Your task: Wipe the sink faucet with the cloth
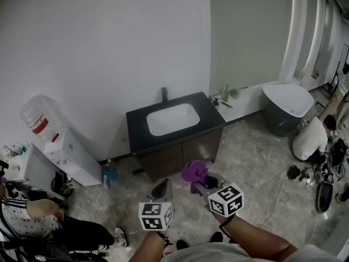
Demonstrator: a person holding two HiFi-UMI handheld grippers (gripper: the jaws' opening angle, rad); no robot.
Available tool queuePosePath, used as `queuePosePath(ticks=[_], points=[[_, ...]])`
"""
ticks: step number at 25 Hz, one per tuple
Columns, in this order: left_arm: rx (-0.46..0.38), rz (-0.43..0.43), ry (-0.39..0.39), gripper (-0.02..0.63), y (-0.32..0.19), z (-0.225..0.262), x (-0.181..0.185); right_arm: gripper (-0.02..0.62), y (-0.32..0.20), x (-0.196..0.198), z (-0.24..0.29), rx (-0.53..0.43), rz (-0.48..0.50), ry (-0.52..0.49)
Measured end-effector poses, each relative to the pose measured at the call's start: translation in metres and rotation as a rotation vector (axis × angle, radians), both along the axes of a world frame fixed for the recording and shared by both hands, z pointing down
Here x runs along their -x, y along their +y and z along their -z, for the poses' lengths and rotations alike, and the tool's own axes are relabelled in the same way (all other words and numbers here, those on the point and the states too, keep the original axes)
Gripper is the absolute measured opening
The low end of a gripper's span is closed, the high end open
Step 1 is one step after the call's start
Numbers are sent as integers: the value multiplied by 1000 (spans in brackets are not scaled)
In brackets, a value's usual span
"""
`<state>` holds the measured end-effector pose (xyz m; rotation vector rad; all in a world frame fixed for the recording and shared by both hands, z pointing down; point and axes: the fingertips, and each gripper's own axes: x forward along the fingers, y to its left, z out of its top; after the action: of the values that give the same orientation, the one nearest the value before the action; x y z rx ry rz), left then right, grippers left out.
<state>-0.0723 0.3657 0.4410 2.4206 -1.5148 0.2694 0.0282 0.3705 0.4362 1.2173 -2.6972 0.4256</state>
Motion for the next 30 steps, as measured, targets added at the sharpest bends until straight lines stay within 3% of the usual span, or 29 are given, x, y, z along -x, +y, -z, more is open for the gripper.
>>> queuePosePath(ticks=[12, 18, 24, 30], points=[[-8, -32, 23, 6, -23, -2, 63, 89, -21, 60, -4, 2, -37, 19], [-8, -39, 29, 8, -50, -1, 75, 91, -45, 76, -4, 0, -31, 9], [7, -20, 32, 6, -112, -14, 74, 92, -113, 70, -11, -15, -27, -11], [3, 33, 21, 6, -223, -22, 50, 92, -234, 45, -26, -4, 9, -64]])
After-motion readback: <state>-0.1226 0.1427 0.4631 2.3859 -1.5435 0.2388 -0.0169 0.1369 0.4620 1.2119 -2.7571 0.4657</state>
